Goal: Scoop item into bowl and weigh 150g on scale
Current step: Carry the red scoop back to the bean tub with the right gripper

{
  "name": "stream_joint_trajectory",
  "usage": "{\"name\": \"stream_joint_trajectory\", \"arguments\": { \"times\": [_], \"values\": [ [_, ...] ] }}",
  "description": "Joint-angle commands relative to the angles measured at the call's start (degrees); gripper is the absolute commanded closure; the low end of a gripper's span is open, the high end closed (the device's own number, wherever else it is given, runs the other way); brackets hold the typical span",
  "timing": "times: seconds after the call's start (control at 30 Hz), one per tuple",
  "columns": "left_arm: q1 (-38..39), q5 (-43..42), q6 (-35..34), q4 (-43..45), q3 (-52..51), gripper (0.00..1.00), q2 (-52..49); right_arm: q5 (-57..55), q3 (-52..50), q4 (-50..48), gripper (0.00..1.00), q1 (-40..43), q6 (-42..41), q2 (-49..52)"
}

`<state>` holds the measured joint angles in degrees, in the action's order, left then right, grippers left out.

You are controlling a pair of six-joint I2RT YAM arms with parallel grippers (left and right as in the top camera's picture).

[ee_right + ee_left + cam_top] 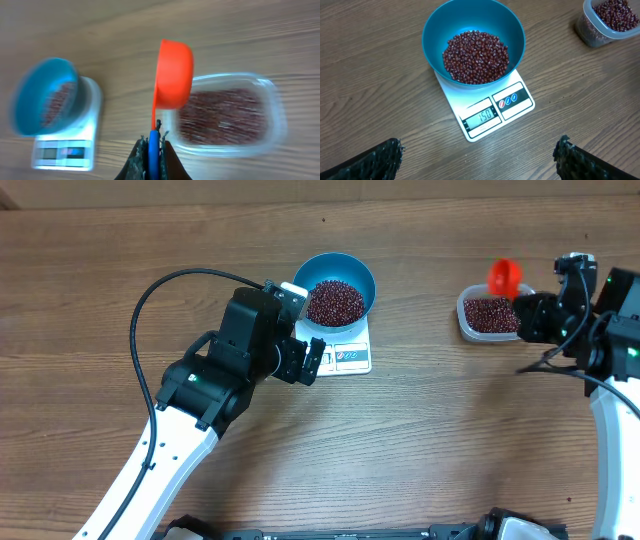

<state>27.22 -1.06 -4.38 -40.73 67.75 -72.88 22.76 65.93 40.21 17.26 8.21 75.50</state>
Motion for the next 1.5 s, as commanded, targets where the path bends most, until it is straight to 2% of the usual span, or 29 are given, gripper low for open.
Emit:
{"name": "stream_joint_trajectory", "arguments": {
  "times": [0.0, 0.1, 0.3, 0.7, 0.8, 0.9, 1.07, 1.2, 1.3, 1.47],
  "values": [
    [-0.24, -0.42, -0.79, 0.22, 0.28, 0.0, 0.11, -14.34, 1.92, 1.75, 0.96, 0.07, 9.55, -2.19],
    [-0.24, -0.42, -0.81, 0.22, 0.28, 0.0, 0.11, -19.32, 1.92, 3.1, 0.96, 0.07, 12.57, -2.16],
    [-0.24, -0.42, -0.79, 0.22, 0.28, 0.01, 0.11, -19.76, 1.9, 5.44, 0.96, -0.28, 22.6, -2.1],
    [-0.24, -0.42, -0.79, 0.22, 0.28, 0.01, 0.11, -22.25, 1.9, 5.33, 0.96, -5.57, 24.63, 1.16],
    [-0.24, -0.42, -0.79, 0.22, 0.28, 0.0, 0.11, -22.23, 1.9, 4.85, 0.96, -5.25, 18.62, 2.4],
    [-0.24, -0.42, -0.79, 0.22, 0.28, 0.0, 0.11, -20.0, 1.9, 4.52, 0.96, -3.48, 5.38, 4.15],
    [-0.24, -0.42, -0.79, 0.22, 0.28, 0.0, 0.13, -5.64, 1.84, 4.46, 0.96, 0.17, -9.16, 9.11],
    [-0.24, -0.42, -0.79, 0.22, 0.28, 0.01, 0.11, -0.74, 1.81, 2.75, 0.96, 0.5, -16.65, 12.46],
    [-0.24, -0.42, -0.79, 0.22, 0.28, 0.01, 0.13, 0.52, 1.81, 2.08, 0.96, 0.48, -19.04, 13.66],
    [-0.24, -0.42, -0.79, 0.22, 0.28, 0.0, 0.11, -1.55, 1.57, 2.12, 0.84, 0.48, -19.1, 14.1]
  ]
}}
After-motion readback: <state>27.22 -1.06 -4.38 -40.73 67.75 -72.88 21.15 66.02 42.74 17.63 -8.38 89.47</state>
